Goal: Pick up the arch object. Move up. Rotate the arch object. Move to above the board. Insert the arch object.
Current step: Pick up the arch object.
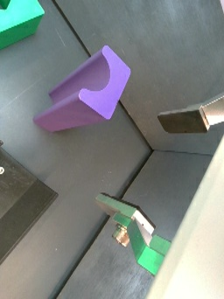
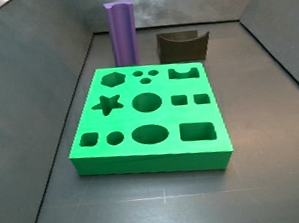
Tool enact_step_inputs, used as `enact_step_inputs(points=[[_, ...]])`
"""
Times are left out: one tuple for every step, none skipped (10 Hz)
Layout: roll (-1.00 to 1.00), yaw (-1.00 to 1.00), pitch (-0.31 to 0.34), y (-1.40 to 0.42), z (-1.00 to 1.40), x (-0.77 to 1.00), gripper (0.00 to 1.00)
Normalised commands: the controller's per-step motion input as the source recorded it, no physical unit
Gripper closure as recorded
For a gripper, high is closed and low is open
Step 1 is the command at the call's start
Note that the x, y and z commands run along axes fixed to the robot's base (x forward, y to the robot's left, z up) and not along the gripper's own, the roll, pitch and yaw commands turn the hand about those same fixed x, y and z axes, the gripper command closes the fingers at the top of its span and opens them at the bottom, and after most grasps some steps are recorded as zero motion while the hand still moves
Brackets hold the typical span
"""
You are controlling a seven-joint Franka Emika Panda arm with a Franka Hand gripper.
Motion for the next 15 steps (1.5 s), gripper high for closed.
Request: enact_step_inputs(points=[[0.50,0.17,-0.011,-0.57,-0.08,-0.39,0.00],[0.06,0.07,0.000,-0.20,-0.01,0.00,0.00],[0.00,-0.04,0.000,0.14,-0.06,-0.31,0.00],[-0.10,0.00,-0.337,-0.25,0.50,-0.71,0.00],[0.06,0.27,-0.269,-0.51,0.25,-0.65,0.00],[0.07,0.37,-0.066,-0.60,-0.05,-0.26,0.00],[0.00,0.21,-0.003,-0.44,-0.23,0.00,0.00],[-0.07,0.45,-0.139,0.00,-0.69,0.45,0.00],[-0.21,0.60,-0.183,0.16,-0.63,0.37,0.00],[-0.02,0.51,-0.250,0.06,-0.64,0.25,0.00],[0.00,0.13,-0.309,-0.09,-0.35,0.00,0.00],[-0.01,0.04,-0.126,-0.03,-0.13,0.00,0.00],[0.00,0.08,-0.103,-0.04,-0.12,0.00,0.00],[0.02,0.00,-0.117,-0.23,0.00,-0.59,0.00],[0.01,0.00,-0.130,-0.27,0.00,-0.46,0.00]])
